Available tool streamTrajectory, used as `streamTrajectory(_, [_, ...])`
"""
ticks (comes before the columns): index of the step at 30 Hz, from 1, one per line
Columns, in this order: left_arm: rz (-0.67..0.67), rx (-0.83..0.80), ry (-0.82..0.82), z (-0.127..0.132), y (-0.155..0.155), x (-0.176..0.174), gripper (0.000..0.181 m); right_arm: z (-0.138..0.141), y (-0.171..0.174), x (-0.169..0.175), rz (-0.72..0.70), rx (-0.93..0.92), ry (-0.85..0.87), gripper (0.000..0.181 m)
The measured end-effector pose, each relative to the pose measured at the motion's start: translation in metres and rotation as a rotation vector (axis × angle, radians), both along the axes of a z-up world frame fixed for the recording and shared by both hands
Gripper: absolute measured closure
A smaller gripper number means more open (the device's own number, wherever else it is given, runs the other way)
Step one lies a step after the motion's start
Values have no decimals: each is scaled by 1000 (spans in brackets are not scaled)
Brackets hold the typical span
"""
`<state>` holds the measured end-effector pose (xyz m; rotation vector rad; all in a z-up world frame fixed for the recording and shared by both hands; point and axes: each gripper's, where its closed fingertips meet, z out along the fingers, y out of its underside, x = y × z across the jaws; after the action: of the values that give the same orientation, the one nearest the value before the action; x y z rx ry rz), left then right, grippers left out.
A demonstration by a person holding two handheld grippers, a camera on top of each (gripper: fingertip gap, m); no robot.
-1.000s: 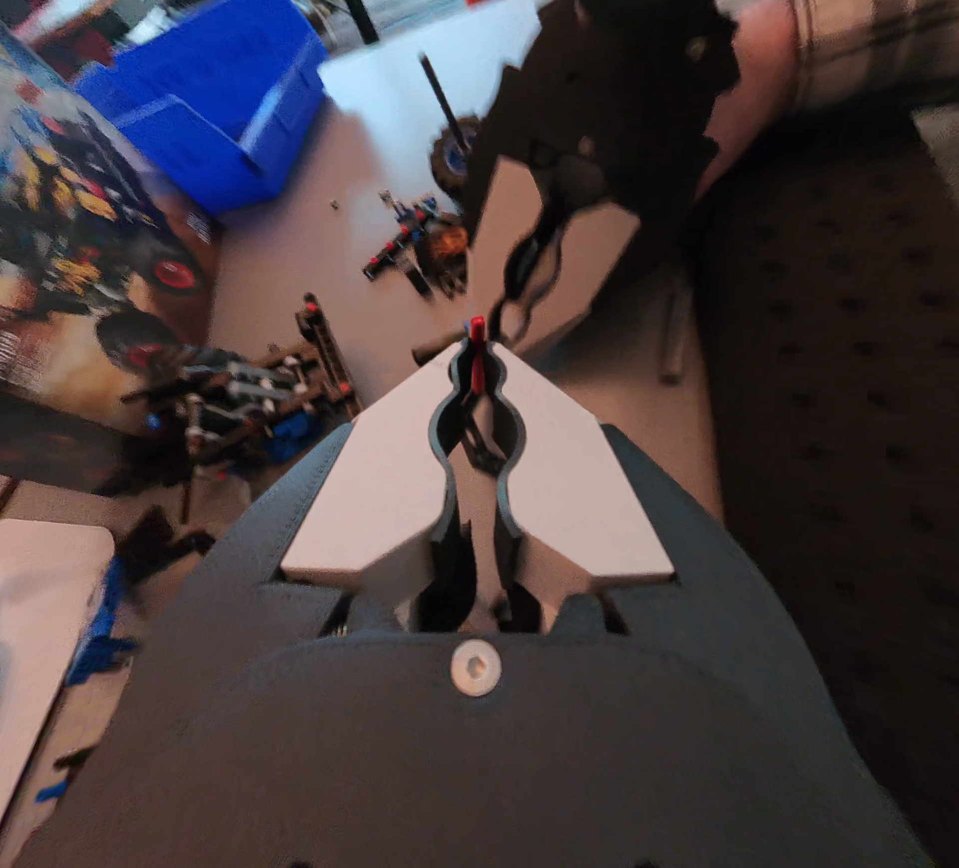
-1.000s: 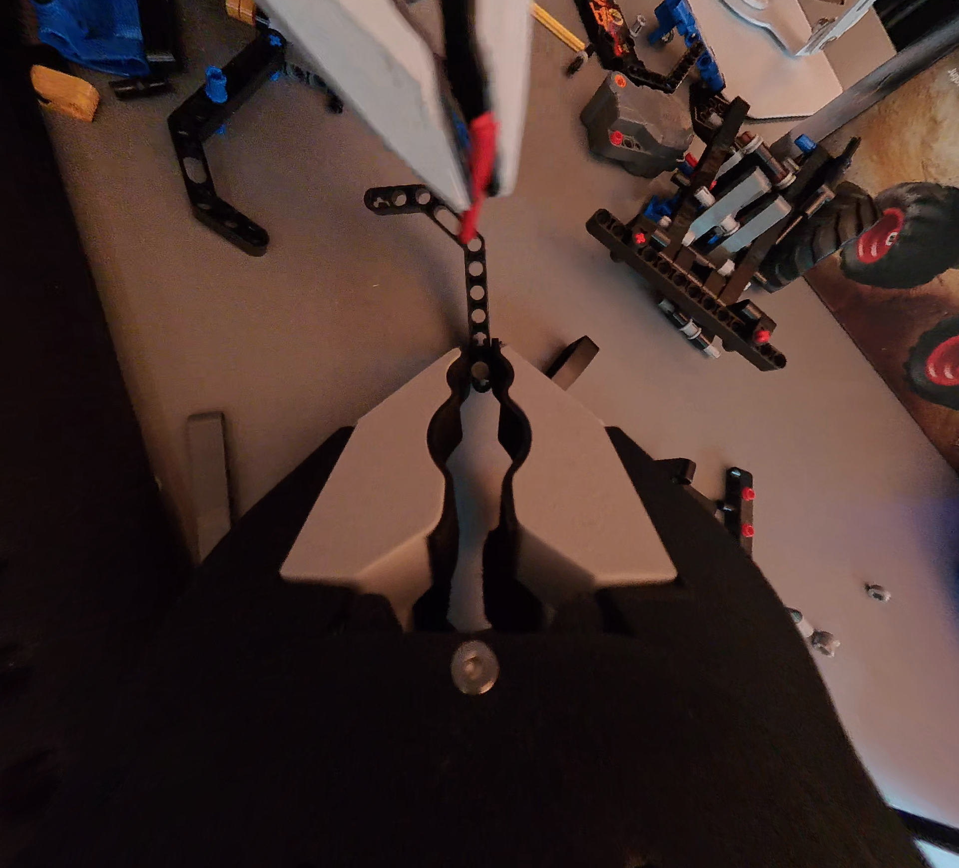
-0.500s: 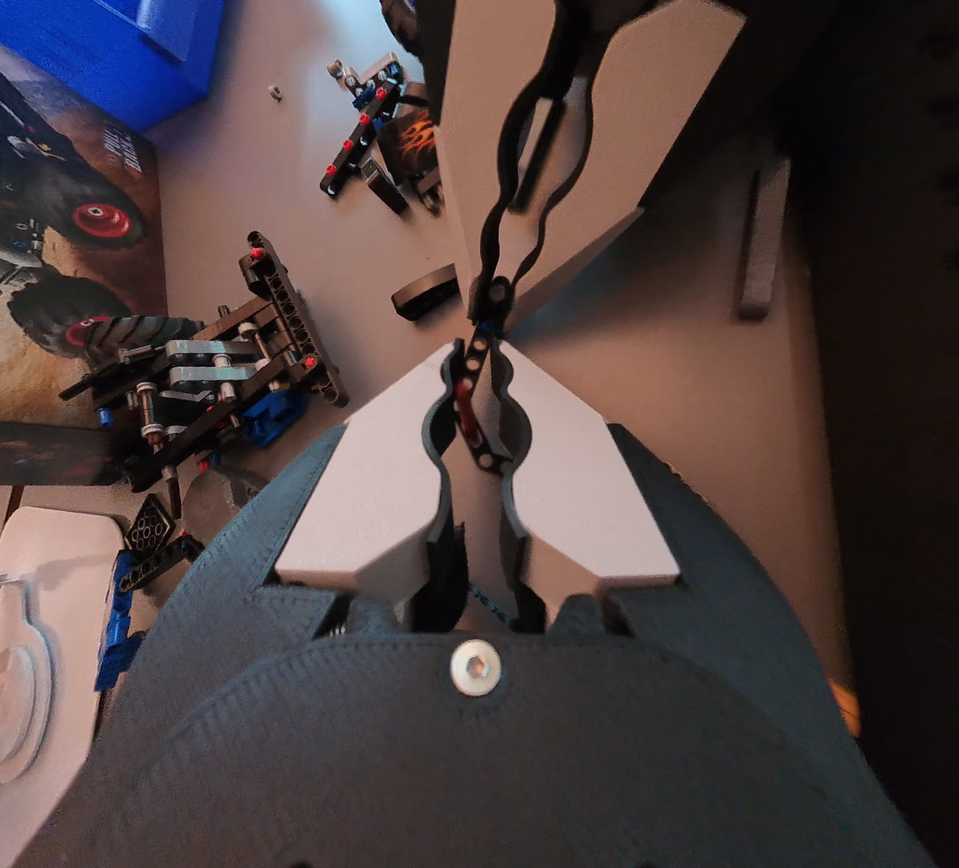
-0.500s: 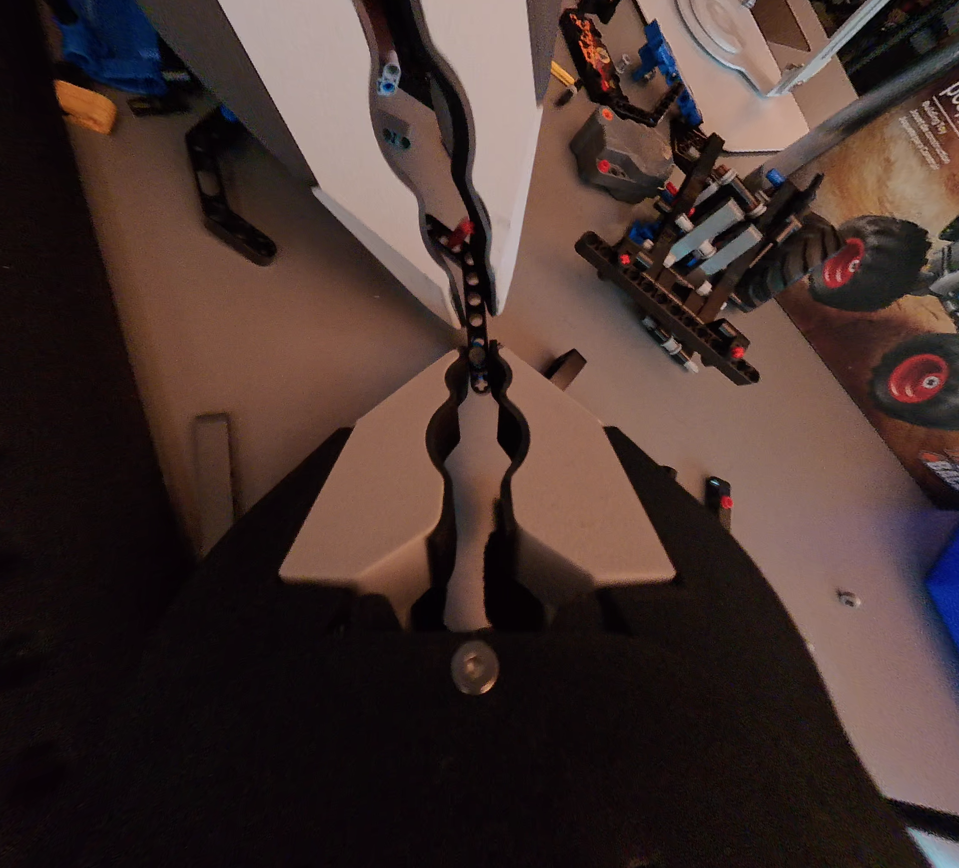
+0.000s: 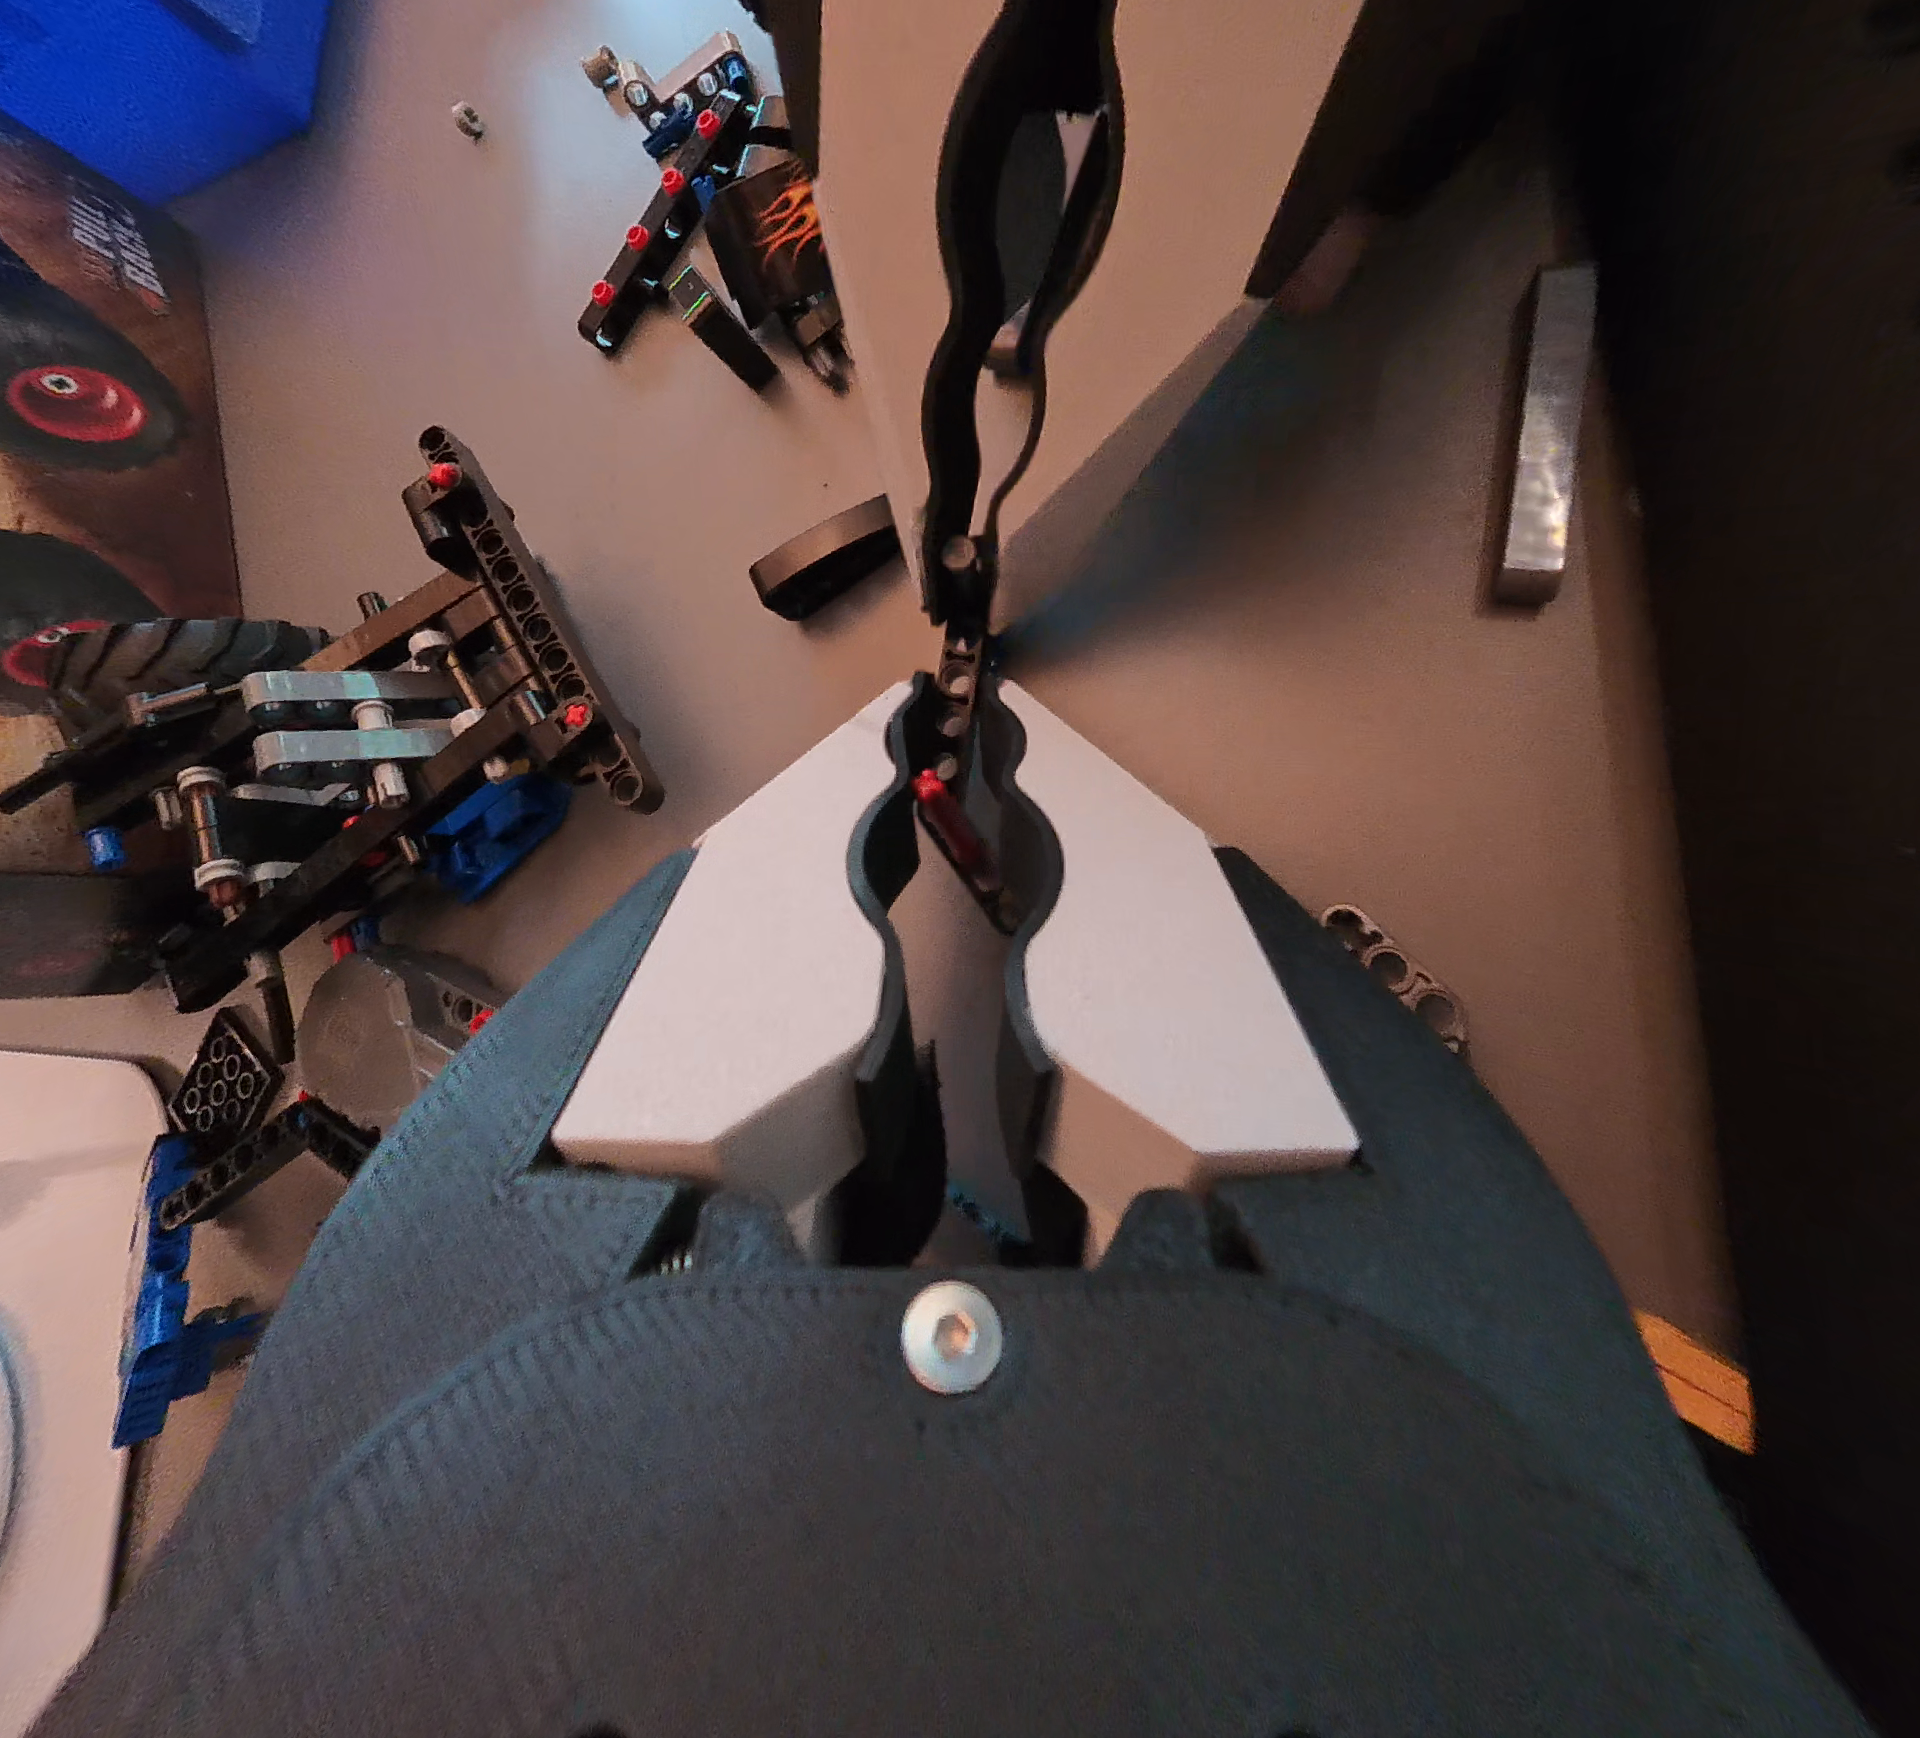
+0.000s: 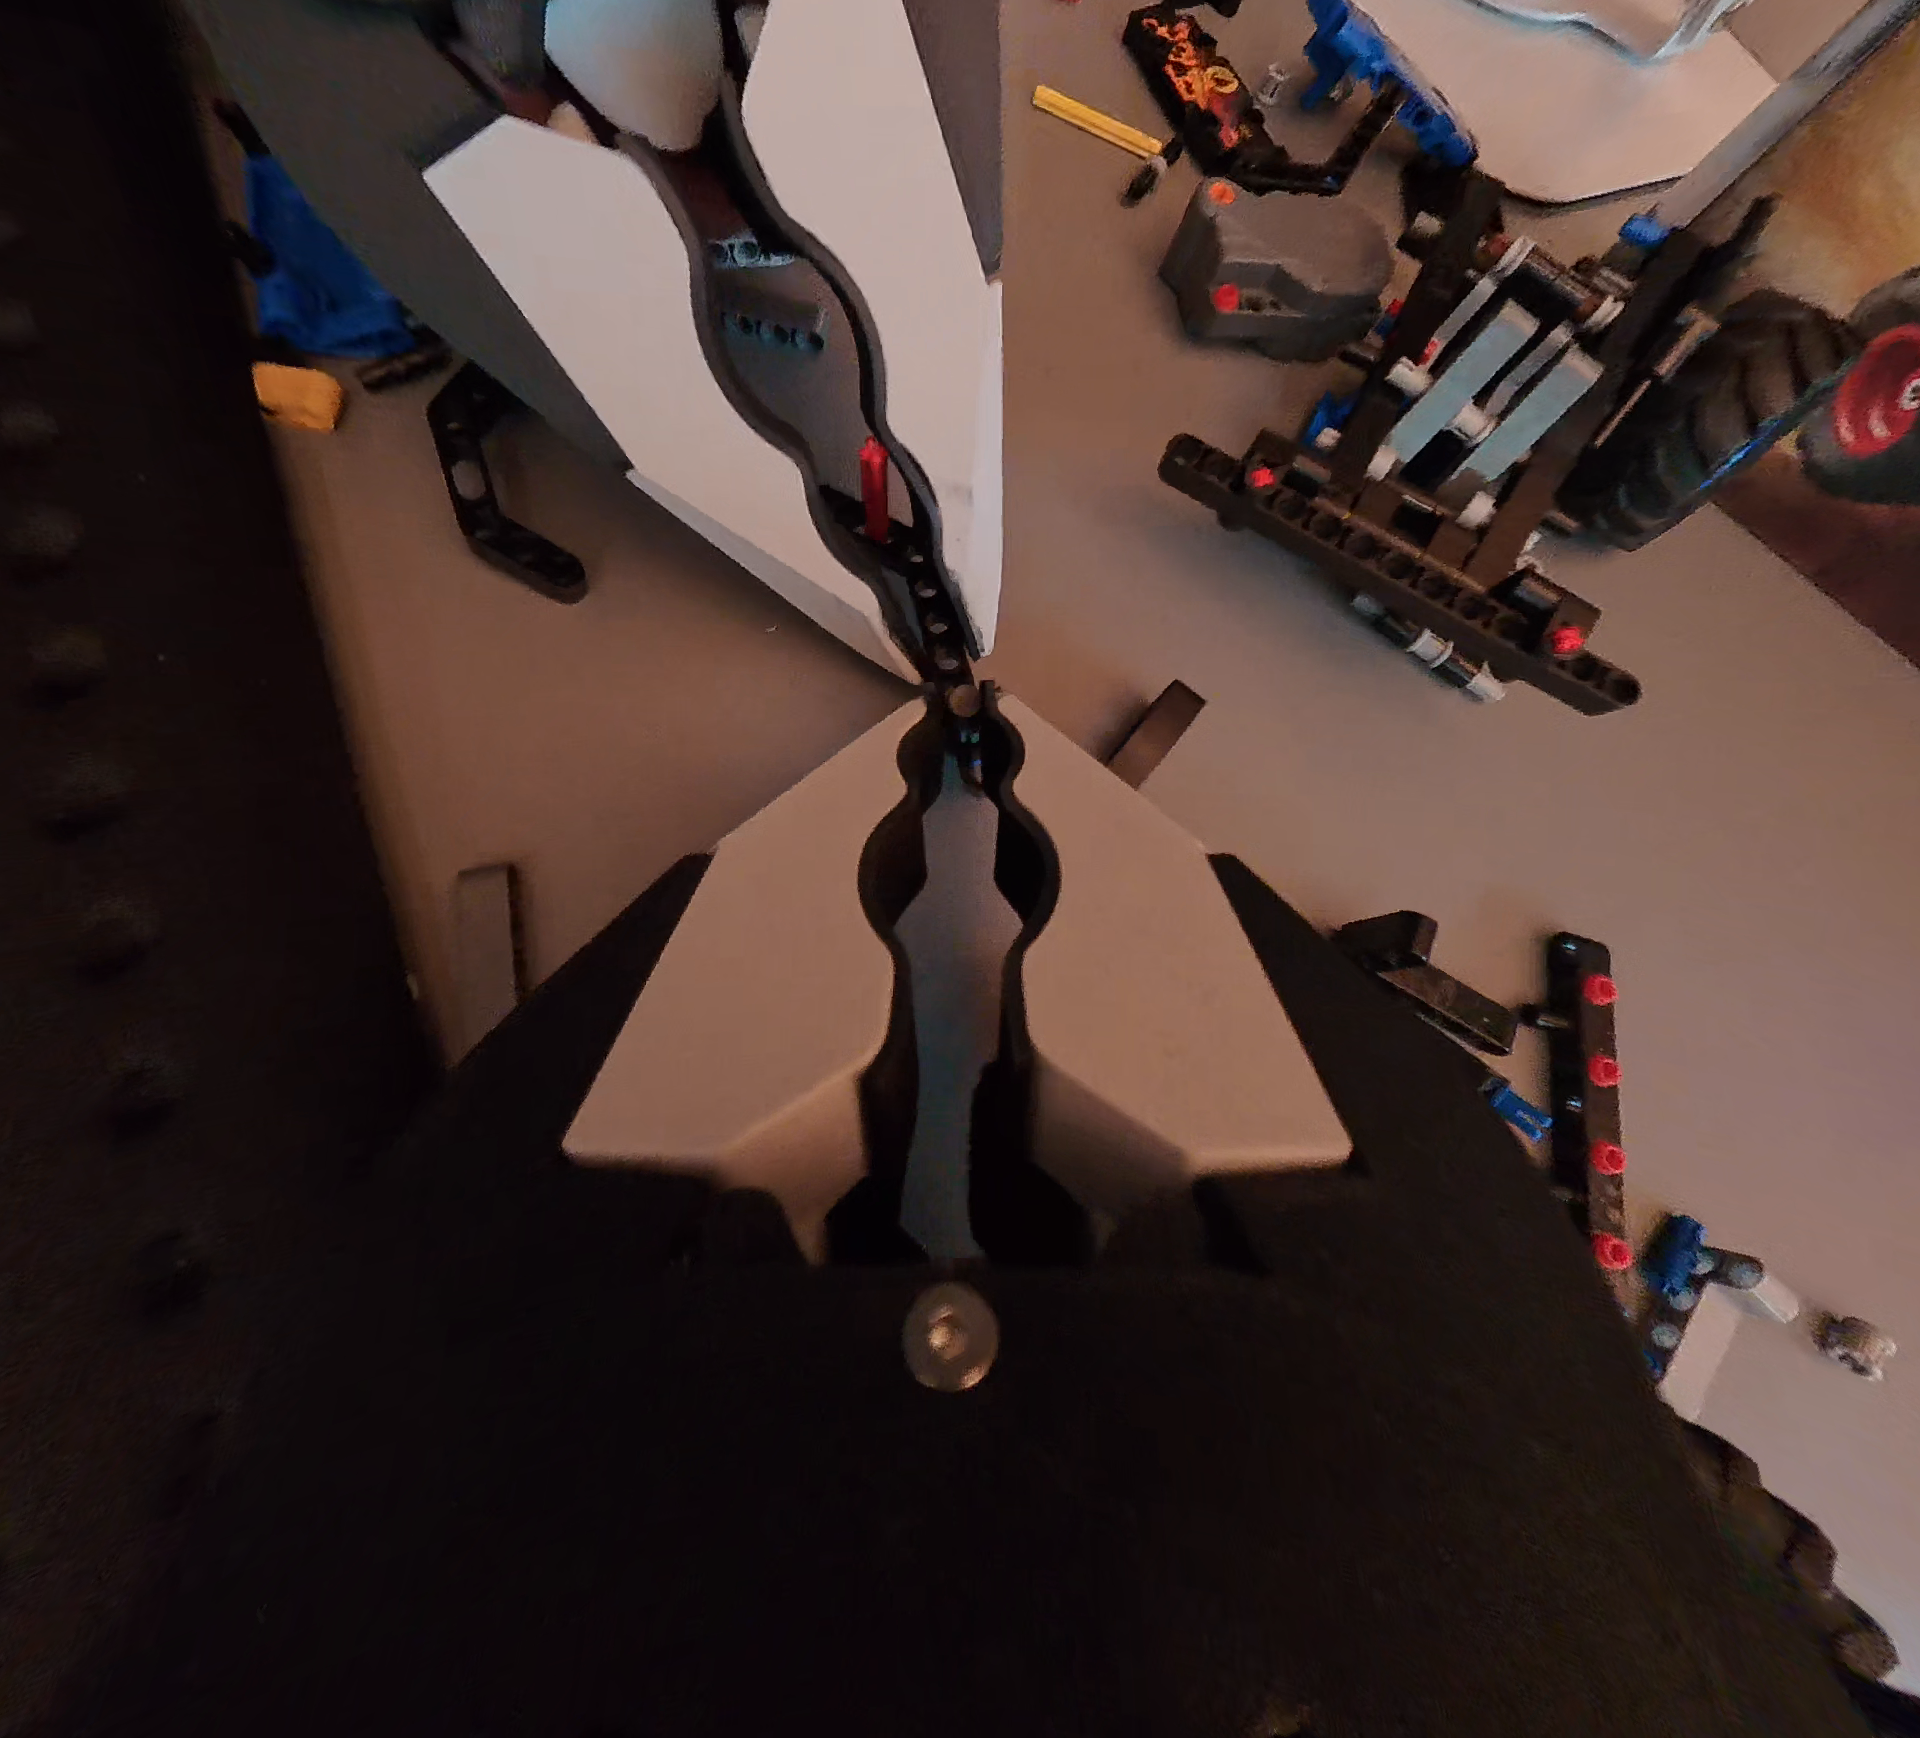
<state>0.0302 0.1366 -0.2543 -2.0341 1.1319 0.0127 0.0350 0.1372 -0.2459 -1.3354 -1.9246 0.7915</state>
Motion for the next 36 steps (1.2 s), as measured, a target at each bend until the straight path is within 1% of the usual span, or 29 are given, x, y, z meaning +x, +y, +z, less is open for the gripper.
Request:
streamTrajectory(3, [-6, -5, -2, 0, 0, 2, 174, 0, 0, 2, 1, 26, 4, 177])
streamTrajectory(8, [-7, -8, -4, 0, 0, 2, 174, 5, 0, 3, 2, -28, 27, 179])
streamTrajectory(13, [-2, 9, 28, -3, 4, 5, 172, 5, 1, 2, -1, 5, 27, 180])
streamTrajectory(15, [6, 4, 48, -4, 5, 4, 174, 5, 3, 1, -12, 45, 28, 180])
streamTrajectory(17, [15, -18, 13, -4, 6, 4, 174, 6, 3, 2, -13, 84, 30, 180])
streamTrajectory(20, [16, -19, -9, -5, 6, 5, 174, 8, 2, 2, -14, 66, 35, 181])
streamTrajectory(21, [22, -19, -3, -5, 6, 4, 174, 17, 1, 2, -14, 40, 82, 180])
streamTrajectory(22, [25, -16, -11, -6, 7, 4, 173, 47, -5, 0, -7, -88, 232, 181])
streamTrajectory(23, [26, -19, -21, -6, 7, 4, 174, 65, 2, 2, -41, -154, 318, 181])
streamTrajectory(24, [23, -9, -14, -5, 7, 4, 174, 56, 12, 4, -76, -122, 274, 180])
streamTrajectory(25, [26, -1, -9, -5, 8, 4, 174, 44, 13, 6, -70, -85, 219, 180])
streamTrajectory(27, [31, -10, -25, -5, 8, 4, 174, 31, 5, 5, -29, -69, 152, 180])
streamTrajectory(29, [0, -6, -22, -4, 5, 6, 175, 23, -4, 5, 17, -107, 116, 179])
streamTrajectory(30, [-7, 8, -21, -1, 4, 7, 175, 28, -7, 5, 30, -97, 140, 178])
streamTrajectory(32, [24, 12, -77, 9, 5, 0, 174, 39, -11, 8, 58, -124, 196, 159])
streamTrajectory(33, [37, -20, -136, 11, 3, -3, 169, 38, -9, 10, 50, -144, 185, 155])
streamTrajectory(34, [56, -24, -157, 14, 3, -10, 166, 38, -4, 11, 29, -144, 184, 154])
streamTrajectory(36, [90, 3, -124, 18, 2, -25, 158, 46, 4, 13, 3, -157, 224, 158])
